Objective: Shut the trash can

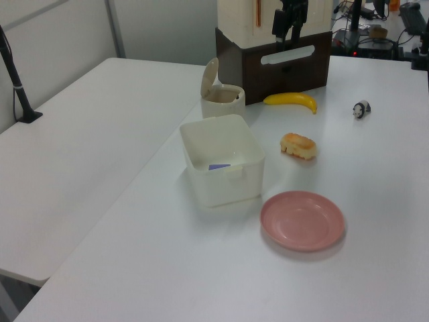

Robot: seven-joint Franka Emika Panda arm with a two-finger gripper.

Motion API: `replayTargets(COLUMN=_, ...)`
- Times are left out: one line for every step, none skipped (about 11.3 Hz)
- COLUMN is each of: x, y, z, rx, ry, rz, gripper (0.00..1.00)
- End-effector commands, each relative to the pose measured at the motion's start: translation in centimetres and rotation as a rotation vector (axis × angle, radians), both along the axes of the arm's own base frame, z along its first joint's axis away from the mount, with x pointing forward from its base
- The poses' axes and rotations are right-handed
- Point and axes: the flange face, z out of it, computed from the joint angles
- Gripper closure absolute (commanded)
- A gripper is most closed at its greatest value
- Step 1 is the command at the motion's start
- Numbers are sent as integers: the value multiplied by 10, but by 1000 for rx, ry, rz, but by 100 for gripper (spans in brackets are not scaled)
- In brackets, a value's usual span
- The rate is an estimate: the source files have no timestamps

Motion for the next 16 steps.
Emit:
replayTargets(x=-6, y=-2, z=5, rx=-18, ry=5, rz=-8, gripper=0)
replayTargets(x=-5, y=-1, z=5, rx=-17, ry=7, rz=-9, gripper=0)
replayTargets(x=-5, y=-1, z=5, rx=-16, ry=7, rz=-6, gripper=0)
replayTargets(x=-5, y=-1, z=5, rx=-16, ry=4, rz=-6, gripper=0)
replayTargets(x=-5, y=-1, z=5, rx=-17, ry=4, rz=-6, gripper=0)
replayTargets(x=-5, y=-1, z=5, rx=-16, ry=4, rz=-8, gripper=0)
replayTargets(x=-5, y=-1, z=5, rx=-16, ry=1, rz=-8, gripper=0)
replayTargets(x=-4, y=-1, z=4, rx=-17, ry=-1, rz=-6, gripper=0)
replayTargets(x=-3, y=-2, z=4, rx=-18, ry=-2, rz=-10, gripper=0)
replayTargets(x=-2, y=-2, z=4, rx=-14, ry=-16, rz=-18, gripper=0)
replayTargets(x=-1, y=-2, z=5, rx=-16, ry=-19, rz=-18, gripper=0)
replayTargets(x=-1, y=-1, z=4, rx=-15, ry=-18, rz=-16, gripper=0)
replayTargets(x=-1, y=-2, z=4, rx=-16, ry=-21, rz=-9, gripper=0)
replayTargets(x=-1, y=-4, z=5, rx=-16, ry=-23, rz=-1, gripper=0)
replayTargets(x=-1, y=-4, z=5, rx=-18, ry=-23, rz=11, gripper=0)
replayTargets(x=-1, y=-4, z=5, rx=-18, ry=-22, rz=11, gripper=0)
